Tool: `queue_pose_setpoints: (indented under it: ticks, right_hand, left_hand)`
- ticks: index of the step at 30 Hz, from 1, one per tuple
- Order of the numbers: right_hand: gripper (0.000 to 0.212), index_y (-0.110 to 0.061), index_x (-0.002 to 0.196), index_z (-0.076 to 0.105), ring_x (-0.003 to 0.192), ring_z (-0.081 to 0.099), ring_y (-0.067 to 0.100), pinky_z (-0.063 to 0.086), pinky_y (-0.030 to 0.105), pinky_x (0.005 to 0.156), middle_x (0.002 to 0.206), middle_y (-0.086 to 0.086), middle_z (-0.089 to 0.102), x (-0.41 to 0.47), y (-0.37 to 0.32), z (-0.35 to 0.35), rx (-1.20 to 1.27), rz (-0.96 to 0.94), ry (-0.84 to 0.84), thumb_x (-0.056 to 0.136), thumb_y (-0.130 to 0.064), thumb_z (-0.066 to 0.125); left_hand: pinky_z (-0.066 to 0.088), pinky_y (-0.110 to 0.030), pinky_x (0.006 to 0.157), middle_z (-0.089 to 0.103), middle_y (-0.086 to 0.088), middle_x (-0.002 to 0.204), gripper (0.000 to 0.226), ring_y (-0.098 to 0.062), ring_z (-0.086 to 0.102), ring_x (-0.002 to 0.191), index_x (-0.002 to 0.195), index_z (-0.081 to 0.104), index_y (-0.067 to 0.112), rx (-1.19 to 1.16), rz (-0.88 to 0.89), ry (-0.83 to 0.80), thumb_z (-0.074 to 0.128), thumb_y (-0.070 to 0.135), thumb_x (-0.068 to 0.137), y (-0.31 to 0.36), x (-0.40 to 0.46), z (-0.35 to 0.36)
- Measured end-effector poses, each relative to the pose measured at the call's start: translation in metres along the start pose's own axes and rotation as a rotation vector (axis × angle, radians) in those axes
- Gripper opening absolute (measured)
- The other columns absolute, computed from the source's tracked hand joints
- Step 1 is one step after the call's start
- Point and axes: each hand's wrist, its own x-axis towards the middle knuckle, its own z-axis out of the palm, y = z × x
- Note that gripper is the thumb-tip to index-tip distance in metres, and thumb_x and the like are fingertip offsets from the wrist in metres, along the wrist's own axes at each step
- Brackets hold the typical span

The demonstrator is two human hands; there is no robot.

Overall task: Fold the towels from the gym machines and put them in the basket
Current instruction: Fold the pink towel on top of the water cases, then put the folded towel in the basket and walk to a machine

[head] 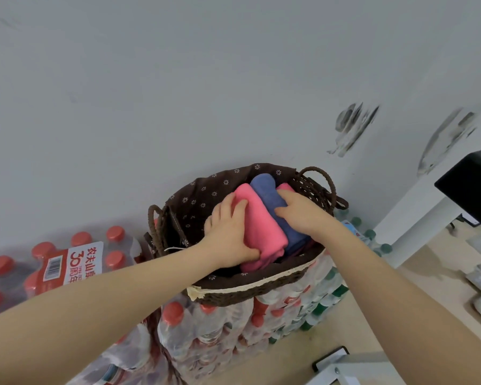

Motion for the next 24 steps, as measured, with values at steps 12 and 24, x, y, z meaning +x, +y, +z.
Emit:
queue_pose_setpoints:
  ticks: [12, 24]
  right_hand:
    - [0.039, -0.004, 0.128, 0.038, 0.119, 0.042, 0.036, 0.036, 0.039, 0.091, 0.133, 0.019, 0.041, -0.008, -0.005, 0.016, -0.357, 0.106, 0.127, 0.093, -0.022, 0.036]
    - [0.065, -0.040, 0.143, 0.024, 0.145, -0.002, 0.024, 0.005, 0.053, 0.114, 0.158, -0.003, 0.005, -0.011, -0.025, 0.040, -0.934, -0.484, -0.239, 0.085, -0.047, 0.052]
  left_hand:
    - [-0.006, -0.020, 0.113, -0.023, -0.009, 0.153, 0.121, -0.018, -0.015, 0.144, 0.141, -0.023, 0.004, -0.032, 0.160, -0.209, 0.074, 0.032, 0.074, -0.002, 0.009, 0.005]
    - [0.018, -0.048, 0.115, 0.006, -0.004, 0.158, 0.066, -0.029, 0.013, 0.144, 0.148, 0.005, 0.032, 0.608, -0.141, -0.739, 0.016, 0.062, 0.090, -0.022, -0.023, -0.029]
